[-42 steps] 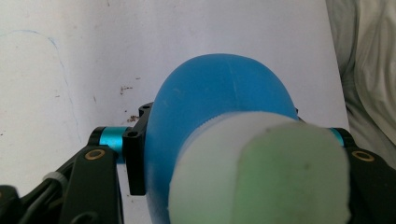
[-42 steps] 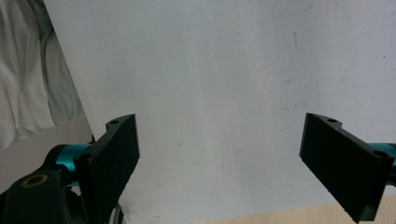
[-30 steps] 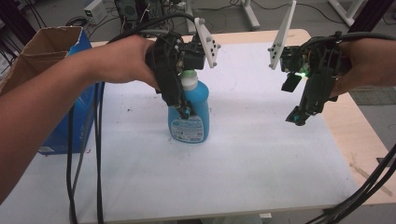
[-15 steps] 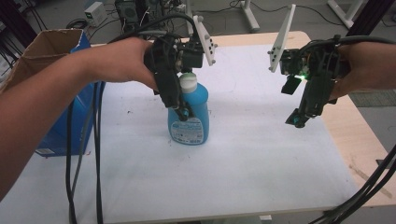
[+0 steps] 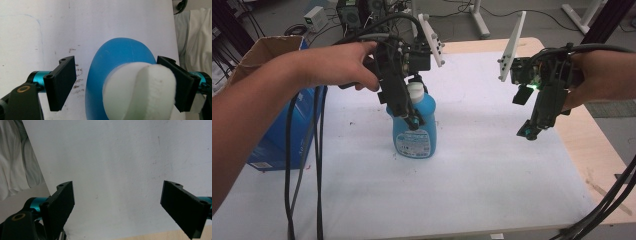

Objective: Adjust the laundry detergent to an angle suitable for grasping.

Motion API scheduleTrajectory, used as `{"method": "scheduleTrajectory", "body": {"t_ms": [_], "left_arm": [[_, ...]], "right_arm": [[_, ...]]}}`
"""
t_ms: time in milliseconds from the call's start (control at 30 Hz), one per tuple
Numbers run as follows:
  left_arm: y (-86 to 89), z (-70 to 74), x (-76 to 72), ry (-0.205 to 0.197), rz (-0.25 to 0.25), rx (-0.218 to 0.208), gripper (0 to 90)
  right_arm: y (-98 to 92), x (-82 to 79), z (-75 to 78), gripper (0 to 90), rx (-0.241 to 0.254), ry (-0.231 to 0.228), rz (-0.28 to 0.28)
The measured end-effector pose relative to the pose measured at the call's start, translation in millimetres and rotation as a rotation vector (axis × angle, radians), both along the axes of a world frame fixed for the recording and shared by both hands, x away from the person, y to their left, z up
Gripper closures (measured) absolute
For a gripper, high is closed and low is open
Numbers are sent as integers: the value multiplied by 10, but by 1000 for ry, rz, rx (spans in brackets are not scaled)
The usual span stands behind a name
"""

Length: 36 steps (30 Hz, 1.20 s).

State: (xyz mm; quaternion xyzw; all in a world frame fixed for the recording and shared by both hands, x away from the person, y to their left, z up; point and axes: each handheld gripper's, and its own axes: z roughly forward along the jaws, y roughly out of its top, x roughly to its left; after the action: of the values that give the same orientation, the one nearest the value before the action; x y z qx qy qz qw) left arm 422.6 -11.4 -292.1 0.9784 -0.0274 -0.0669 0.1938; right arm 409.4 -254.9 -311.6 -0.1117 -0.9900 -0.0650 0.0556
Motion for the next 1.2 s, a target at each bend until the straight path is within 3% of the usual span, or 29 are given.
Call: {"method": "scheduleTrajectory", "body": {"t_ms": [133, 267, 333, 367, 400, 467, 633, 800, 867, 1200], "left_arm": [[21, 1, 17, -2, -5, 13, 180], [35, 35, -5, 7, -23, -27, 179], [37, 44, -12, 5, -26, -32, 115], [35, 48, -24, -16, -12, -31, 115], [37, 50, -26, -22, -7, -34, 25], [44, 56, -35, -51, 6, -36, 18], [75, 97, -38, -80, 39, -33, 18], [132, 276, -43, -106, 80, -87, 19], [167, 359, -49, -96, 79, -96, 19], [446, 705, 27, -150, 210, -74, 19]], "right_arm": [[-7, -6, 1, 115, -4, 4, -6], [-8, -7, 7, 115, -5, 2, -8], [-7, -7, 7, 115, -5, 2, -8], [-7, -6, 5, 116, -3, 1, -6], [-6, -8, 6, 115, -1, 1, -6], [-4, -9, 9, 116, -1, -2, -6], [2, -19, 14, 115, 3, -4, -4], [-2, -30, 32, 116, 5, -7, -2], [-1, -39, 38, 115, 3, -8, -7], [4, -52, 75, 116, 19, -17, 5]]}}
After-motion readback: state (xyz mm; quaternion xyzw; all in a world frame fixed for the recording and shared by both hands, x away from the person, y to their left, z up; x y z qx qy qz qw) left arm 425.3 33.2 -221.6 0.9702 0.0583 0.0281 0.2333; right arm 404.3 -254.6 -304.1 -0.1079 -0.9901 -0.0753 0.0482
